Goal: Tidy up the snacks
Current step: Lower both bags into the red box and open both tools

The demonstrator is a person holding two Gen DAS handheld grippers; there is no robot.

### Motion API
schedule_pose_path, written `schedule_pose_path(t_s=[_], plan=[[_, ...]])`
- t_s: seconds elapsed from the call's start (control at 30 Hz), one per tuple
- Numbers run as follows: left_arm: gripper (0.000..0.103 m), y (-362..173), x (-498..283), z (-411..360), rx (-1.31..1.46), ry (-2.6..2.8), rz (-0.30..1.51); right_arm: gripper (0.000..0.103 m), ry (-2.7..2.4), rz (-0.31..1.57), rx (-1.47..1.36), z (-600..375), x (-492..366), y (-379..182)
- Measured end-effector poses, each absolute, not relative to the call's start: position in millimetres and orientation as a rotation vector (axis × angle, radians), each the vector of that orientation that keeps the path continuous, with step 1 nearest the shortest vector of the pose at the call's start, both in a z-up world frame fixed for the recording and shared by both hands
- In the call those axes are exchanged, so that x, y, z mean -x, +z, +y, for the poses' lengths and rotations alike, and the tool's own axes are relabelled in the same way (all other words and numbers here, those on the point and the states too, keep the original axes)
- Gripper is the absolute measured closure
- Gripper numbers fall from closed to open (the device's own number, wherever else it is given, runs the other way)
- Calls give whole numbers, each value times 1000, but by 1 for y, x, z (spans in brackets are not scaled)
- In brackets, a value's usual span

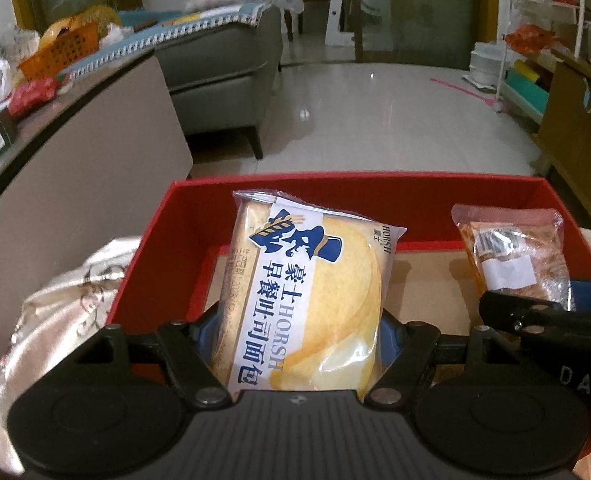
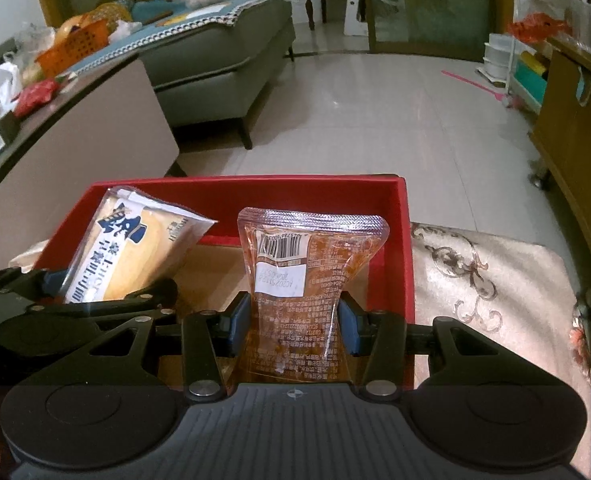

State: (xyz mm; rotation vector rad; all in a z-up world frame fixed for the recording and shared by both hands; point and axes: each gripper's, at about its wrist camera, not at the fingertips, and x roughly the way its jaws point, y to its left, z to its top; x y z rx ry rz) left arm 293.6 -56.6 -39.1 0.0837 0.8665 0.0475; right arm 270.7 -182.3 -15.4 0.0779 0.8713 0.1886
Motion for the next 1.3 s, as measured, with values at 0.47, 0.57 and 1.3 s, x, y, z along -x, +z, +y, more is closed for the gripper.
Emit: schedule_pose_path(t_s=[0.47,0.57,1.3], plan=[[35,-46,-291,-51,-105,79,918,36,176,882,40,-167,-268,-17],[33,-40,-287,-54,-126,76,897,35,173,873,52,-166,-267,-13],[27,23,-226,-32,-124,52,786,28,202,786,75,-157,-213,52]])
